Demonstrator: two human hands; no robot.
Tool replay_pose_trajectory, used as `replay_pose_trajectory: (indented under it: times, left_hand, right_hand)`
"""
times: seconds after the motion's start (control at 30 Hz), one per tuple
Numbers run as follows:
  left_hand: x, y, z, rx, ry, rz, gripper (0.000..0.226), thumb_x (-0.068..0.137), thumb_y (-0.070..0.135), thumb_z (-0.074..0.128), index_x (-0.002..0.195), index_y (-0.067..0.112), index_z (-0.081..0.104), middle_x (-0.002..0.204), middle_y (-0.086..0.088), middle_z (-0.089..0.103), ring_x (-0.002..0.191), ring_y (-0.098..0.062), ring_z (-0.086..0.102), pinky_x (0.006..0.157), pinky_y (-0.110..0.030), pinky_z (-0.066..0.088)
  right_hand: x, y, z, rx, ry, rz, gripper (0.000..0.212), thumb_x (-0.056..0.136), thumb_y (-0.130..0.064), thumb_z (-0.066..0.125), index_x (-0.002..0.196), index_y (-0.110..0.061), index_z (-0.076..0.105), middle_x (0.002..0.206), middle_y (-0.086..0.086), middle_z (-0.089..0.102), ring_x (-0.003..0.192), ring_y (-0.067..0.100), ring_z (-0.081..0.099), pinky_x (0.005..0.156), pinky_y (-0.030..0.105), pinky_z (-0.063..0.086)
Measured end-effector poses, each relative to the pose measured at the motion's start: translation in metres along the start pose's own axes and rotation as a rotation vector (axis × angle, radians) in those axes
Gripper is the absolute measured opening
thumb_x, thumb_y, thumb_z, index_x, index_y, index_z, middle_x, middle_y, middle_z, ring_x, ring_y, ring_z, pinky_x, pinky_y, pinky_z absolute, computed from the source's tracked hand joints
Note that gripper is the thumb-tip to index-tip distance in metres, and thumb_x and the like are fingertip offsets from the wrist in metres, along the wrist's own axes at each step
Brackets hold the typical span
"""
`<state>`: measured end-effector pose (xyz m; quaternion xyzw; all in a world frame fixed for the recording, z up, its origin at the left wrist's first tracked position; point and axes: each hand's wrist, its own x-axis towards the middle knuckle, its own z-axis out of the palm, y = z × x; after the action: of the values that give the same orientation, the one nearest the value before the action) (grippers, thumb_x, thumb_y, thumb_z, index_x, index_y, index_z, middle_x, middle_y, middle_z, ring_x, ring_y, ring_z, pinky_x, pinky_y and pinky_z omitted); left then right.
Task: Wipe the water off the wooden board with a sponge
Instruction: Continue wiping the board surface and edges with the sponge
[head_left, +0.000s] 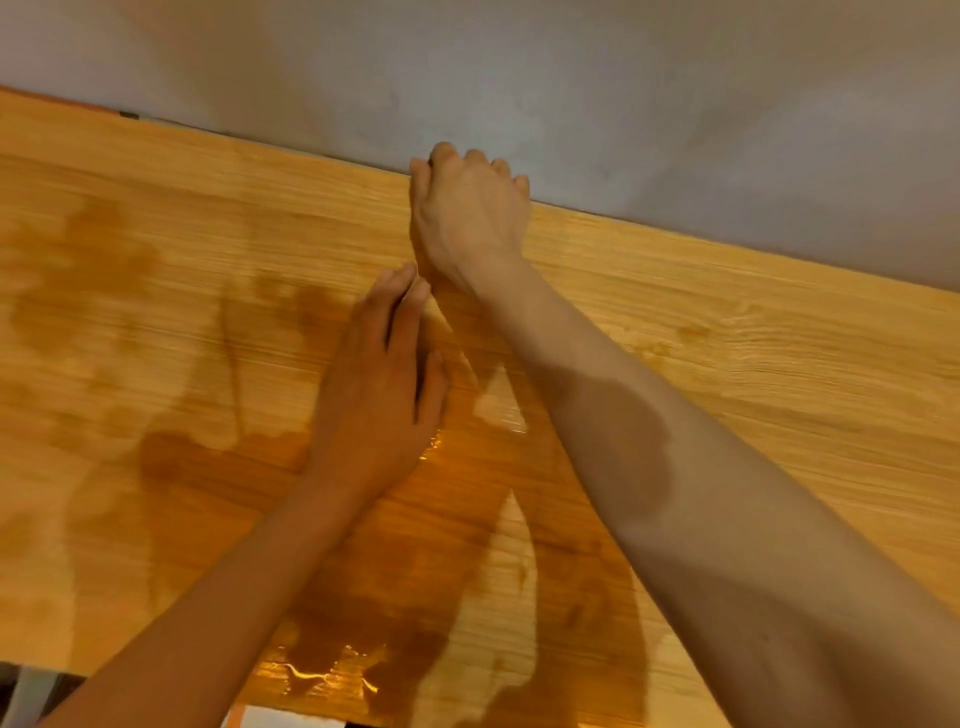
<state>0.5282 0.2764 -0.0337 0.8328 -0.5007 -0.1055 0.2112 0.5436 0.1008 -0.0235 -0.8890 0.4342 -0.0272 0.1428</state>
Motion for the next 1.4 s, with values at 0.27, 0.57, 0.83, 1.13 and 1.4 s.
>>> replay_pose_trajectory:
  times: [0.27,0.57,0.83,1.13,1.4]
  left_hand:
    - [-0.001,-0.001,0.001,0.028,-0.008,0.016,0.055,0.103,0.027,0.038,0.152,0.001,0.037,0.159,-0.017,0.033,0.15,-0.034,0.03,0.121,-0.043,0.032]
    - [0.001,0.001,0.001,0.034,0.002,0.015,0.055,0.103,0.028,0.034,0.15,0.0,0.038,0.157,-0.018,0.034,0.149,-0.034,0.03,0.123,-0.039,0.026]
    - [0.001,0.001,0.002,0.034,0.009,0.024,0.053,0.103,0.025,0.036,0.149,-0.002,0.038,0.156,-0.018,0.034,0.149,-0.034,0.031,0.123,-0.041,0.028]
    - [0.001,0.001,0.003,0.041,0.029,0.038,0.051,0.103,0.021,0.04,0.148,-0.001,0.04,0.155,-0.02,0.038,0.148,-0.035,0.033,0.12,-0.049,0.033]
    - [0.001,-0.003,0.006,-0.005,0.045,0.069,0.052,0.101,0.016,0.046,0.148,-0.004,0.039,0.155,-0.023,0.037,0.147,-0.037,0.031,0.117,-0.056,0.034]
  right_hand:
    - [-0.047,0.137,-0.036,0.163,0.104,0.001,0.038,0.101,-0.04,0.035,0.116,-0.019,0.063,0.113,0.008,0.064,0.105,0.032,0.055,0.093,0.043,0.041]
    - [-0.118,0.18,-0.044,0.287,0.252,0.24,0.041,0.104,-0.023,0.04,0.144,-0.013,0.045,0.154,0.005,0.036,0.148,0.024,0.019,0.122,0.043,0.005]
    - [-0.184,0.158,-0.039,0.108,0.096,0.057,0.045,0.105,-0.028,0.034,0.148,-0.016,0.039,0.157,0.001,0.03,0.149,0.023,0.016,0.122,0.049,0.009]
    - [-0.156,0.118,-0.023,0.164,0.155,0.137,0.044,0.106,-0.025,0.031,0.15,-0.018,0.033,0.16,0.002,0.023,0.15,0.023,0.009,0.123,0.042,0.002]
    - [-0.108,0.113,-0.026,0.097,0.117,0.079,0.045,0.105,-0.027,0.029,0.149,-0.019,0.037,0.159,0.004,0.026,0.149,0.026,0.014,0.121,0.046,0.008]
